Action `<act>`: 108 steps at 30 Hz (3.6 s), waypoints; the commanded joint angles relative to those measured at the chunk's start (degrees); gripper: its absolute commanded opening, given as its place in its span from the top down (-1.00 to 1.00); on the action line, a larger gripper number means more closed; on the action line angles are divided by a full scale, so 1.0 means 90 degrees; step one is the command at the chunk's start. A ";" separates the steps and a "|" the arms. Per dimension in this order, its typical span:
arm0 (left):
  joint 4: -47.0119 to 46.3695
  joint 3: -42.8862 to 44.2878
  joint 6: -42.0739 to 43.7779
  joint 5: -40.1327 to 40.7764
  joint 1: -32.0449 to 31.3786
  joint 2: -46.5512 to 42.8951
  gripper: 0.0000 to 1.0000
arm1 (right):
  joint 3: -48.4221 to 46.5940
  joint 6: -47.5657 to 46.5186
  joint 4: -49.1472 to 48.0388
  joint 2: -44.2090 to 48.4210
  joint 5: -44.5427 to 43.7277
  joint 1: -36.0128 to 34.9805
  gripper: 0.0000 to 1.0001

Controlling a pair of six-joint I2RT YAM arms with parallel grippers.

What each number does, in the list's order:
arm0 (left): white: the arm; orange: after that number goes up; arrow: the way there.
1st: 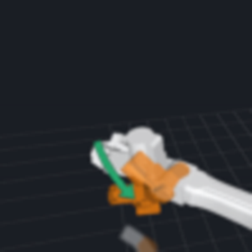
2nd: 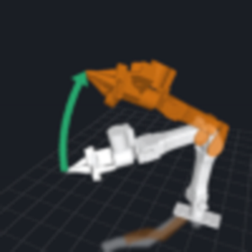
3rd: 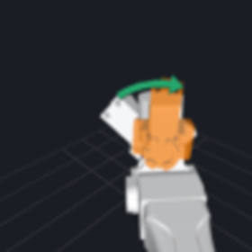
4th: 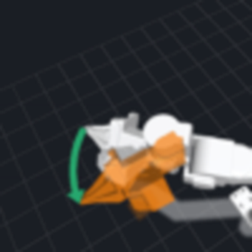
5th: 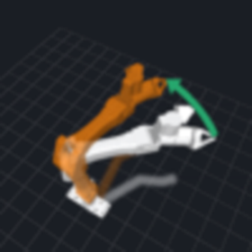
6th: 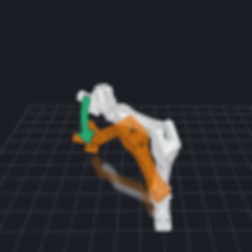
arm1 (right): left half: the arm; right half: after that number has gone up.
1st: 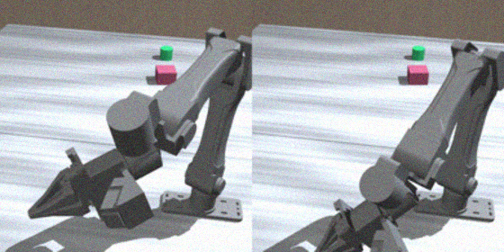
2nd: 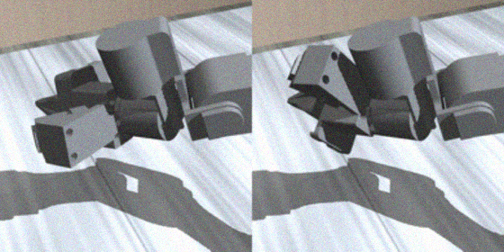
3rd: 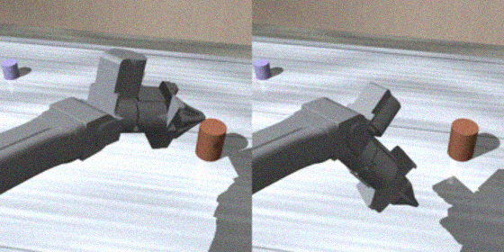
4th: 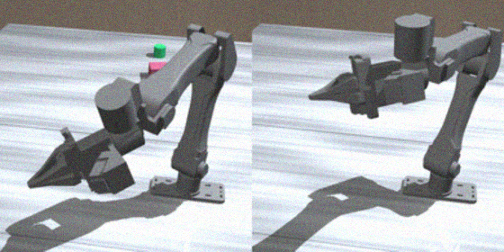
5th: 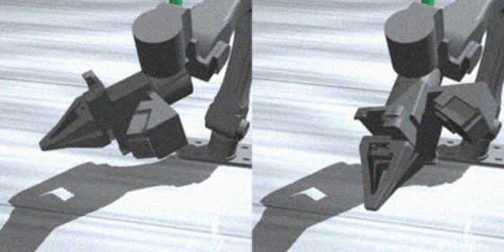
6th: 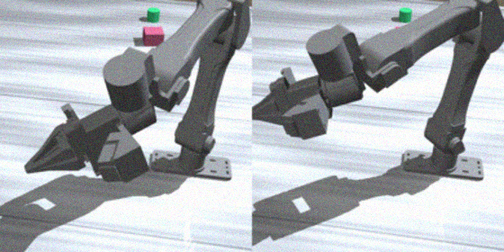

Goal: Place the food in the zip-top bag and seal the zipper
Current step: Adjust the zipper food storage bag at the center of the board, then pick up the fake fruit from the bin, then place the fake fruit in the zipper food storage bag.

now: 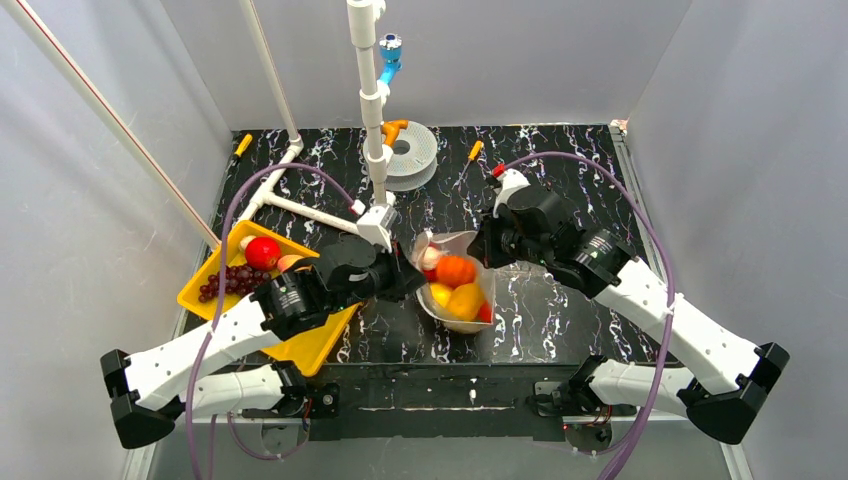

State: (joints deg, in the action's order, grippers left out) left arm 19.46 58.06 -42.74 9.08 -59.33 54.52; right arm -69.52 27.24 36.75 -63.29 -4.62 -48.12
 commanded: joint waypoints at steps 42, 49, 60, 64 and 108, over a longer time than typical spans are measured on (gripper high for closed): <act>0.1504 -0.0635 0.2876 0.2003 0.5855 0.1137 -0.91 | 0.0259 -0.0432 -0.0011 0.0403 -0.0865 0.0073 0.97; 0.1656 -0.0490 0.2630 0.1533 0.6210 0.2484 -0.89 | 0.0289 -0.0394 -0.0130 0.0347 -0.0751 0.0073 0.97; 0.1576 -0.0471 0.2712 0.0807 0.6367 0.3184 -0.54 | 0.0394 -0.0318 -0.0157 0.0518 -0.0801 0.0071 0.97; 0.1529 -0.0508 0.2799 0.0728 0.6440 0.3105 -0.12 | 0.0424 -0.0298 -0.0175 0.0597 -0.0771 0.0075 0.97; -0.1315 -0.0607 0.2180 -0.1663 -0.0288 0.0626 0.04 | 0.0096 -0.0100 -0.0258 0.0257 -0.0161 0.0073 0.97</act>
State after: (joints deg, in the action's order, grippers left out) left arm 6.96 49.28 -26.46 -12.29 -61.65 58.98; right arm -66.02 25.78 36.53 -62.46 -6.00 -47.64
